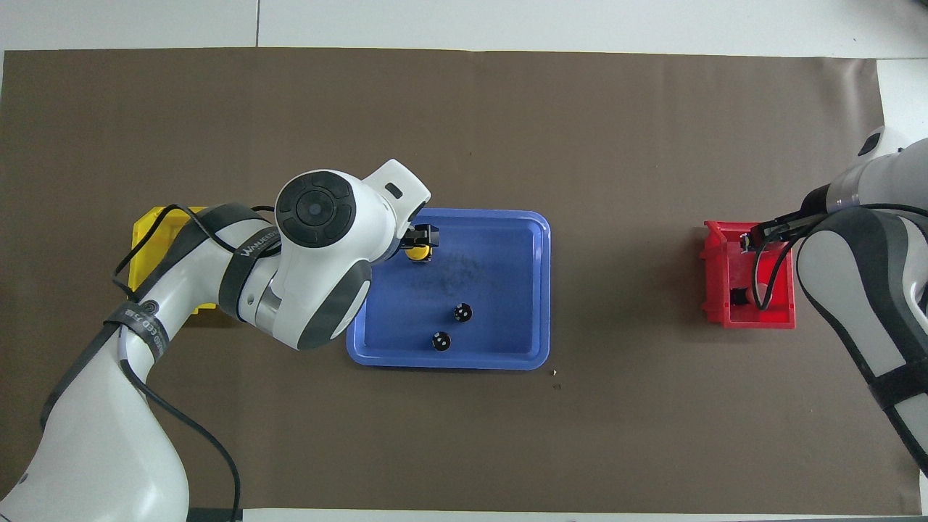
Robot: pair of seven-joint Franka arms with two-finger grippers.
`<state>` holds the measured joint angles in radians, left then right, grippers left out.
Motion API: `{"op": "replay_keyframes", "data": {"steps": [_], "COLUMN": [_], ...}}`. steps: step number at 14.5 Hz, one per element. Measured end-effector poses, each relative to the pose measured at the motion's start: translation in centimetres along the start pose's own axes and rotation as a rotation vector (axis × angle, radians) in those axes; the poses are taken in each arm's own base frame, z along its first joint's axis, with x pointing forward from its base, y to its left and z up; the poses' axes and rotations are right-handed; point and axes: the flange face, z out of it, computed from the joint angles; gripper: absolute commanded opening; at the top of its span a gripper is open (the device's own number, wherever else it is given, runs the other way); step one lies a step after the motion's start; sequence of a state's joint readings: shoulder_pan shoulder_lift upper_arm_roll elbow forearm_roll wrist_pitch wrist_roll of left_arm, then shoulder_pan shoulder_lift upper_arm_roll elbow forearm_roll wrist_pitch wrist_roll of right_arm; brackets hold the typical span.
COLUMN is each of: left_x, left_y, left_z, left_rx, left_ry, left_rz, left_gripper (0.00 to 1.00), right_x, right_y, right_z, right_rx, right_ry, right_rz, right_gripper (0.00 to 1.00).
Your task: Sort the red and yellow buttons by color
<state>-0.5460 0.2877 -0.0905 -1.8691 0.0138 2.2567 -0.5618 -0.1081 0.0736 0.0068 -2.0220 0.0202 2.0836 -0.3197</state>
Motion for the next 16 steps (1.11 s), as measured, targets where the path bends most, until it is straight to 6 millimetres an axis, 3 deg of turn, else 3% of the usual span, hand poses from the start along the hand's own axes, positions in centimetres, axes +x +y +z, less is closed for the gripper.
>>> {"op": "replay_keyframes", "data": {"steps": [2, 3, 4, 5, 9, 10, 11, 12, 13, 14, 16], "left_x": [-0.3, -0.4, -0.3, -0.3, -0.7, -0.6, -0.5, -0.2, 0.5, 1.7, 4.9], "left_y": [1.0, 1.0, 0.9, 0.9, 1.5, 1.4, 1.4, 1.2, 0.6, -0.7, -5.8], "left_z": [1.1, 1.3, 1.5, 1.5, 1.5, 1.5, 1.4, 1.0, 0.3, -0.9, -5.0], "left_rx": [0.004, 0.006, 0.007, 0.007, 0.007, 0.007, 0.008, 0.010, 0.020, 0.037, 0.064], "left_ry": [-0.013, -0.016, -0.018, -0.018, -0.019, -0.018, -0.017, -0.017, -0.022, -0.026, -0.026], "left_rz": [-0.001, -0.003, -0.008, -0.022, -0.055, -0.058, -0.063, -0.072, -0.087, -0.109, -0.123], "left_gripper": [0.95, 0.71, 0.23, 0.01, 0.01, 0.01, 0.01, 0.01, 0.01, 0.01, 0.01], "right_x": [-0.3, -0.5, -0.7, -0.9, -1.5, -1.6, -1.8, -2.0, -2.2, -2.3, -2.2], "right_y": [-0.1, 0.0, 0.0, 0.1, 0.3, 0.4, 0.5, 0.7, 0.9, 1.0, 1.0], "right_z": [0.8, 1.4, 1.9, 2.4, 3.9, 4.3, 4.7, 4.9, 5.1, 5.1, 5.0], "right_rx": [-0.002, -0.002, 0.004, 0.015, 0.020, 0.017, 0.015, 0.015, 0.014, 0.014, 0.014], "right_ry": [0.005, 0.006, 0.008, 0.014, 0.040, 0.047, 0.051, 0.051, 0.052, 0.051, 0.052], "right_rz": [0.000, 0.002, 0.009, 0.021, 0.037, 0.031, 0.023, 0.021, 0.021, 0.022, 0.021], "right_gripper": [0.16, 0.16, 0.16, 0.16, 0.17, 0.22, 0.31, 0.50, 0.63, 0.75, 0.90]}}
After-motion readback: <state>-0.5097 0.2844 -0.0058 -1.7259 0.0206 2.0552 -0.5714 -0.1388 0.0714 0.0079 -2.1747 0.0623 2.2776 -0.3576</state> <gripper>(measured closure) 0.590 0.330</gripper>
